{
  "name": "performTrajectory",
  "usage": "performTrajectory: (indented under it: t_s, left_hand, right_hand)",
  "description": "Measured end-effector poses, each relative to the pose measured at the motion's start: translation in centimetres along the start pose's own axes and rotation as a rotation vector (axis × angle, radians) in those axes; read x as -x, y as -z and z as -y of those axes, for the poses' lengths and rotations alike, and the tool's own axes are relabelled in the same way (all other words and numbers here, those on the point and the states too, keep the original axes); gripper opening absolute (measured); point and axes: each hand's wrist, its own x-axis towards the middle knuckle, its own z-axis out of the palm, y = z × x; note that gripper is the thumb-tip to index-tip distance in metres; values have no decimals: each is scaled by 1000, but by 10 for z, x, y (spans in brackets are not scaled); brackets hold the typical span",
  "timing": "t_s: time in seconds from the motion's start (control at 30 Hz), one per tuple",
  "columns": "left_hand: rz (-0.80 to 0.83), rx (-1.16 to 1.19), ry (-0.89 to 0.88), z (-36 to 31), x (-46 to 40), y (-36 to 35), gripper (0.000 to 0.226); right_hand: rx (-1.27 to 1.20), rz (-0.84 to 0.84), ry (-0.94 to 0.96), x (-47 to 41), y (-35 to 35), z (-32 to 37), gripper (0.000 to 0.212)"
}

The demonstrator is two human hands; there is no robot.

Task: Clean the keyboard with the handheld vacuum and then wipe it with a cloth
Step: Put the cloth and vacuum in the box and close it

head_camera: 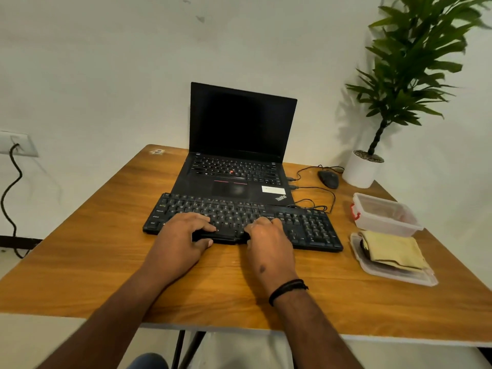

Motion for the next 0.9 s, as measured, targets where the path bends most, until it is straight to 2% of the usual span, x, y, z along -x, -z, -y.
performTrajectory:
  t_s: [0.1,0.23,0.4,0.57,0.63,0.73,0.83,0.9]
  left_hand:
    - [-82,-26,-38,-17,2,-11,23]
    - [-173,216,-57,-62,2,-37,13]
    - [-34,567,115,-137,-18,-76,2]
    - [172,723,239,-206,-42,-114,11]
    - [208,696,252,-227,-51,-132,11]
    - [200,605,243,-247,-59,-155,17]
    - [258,562,261,-258,-66,-169,22]
    - [306,570,292,-263,-69,-174,21]
  right_hand:
    - [-65,-84,17,7,8,-10,21]
    - [-153,-233,-60,13,24,-46,24]
    - [-337,-474,-280,24,40,-123,22]
    - [-398,-739,-583,40,56,-201,32]
    - [-407,-738,-682,46,61,-229,38]
    - [-456,-606,-776,52,66,-257,48]
    - [-519,-453,-794,54,63,-271,50]
    - [-529,-428,-775,54,60,-276,49]
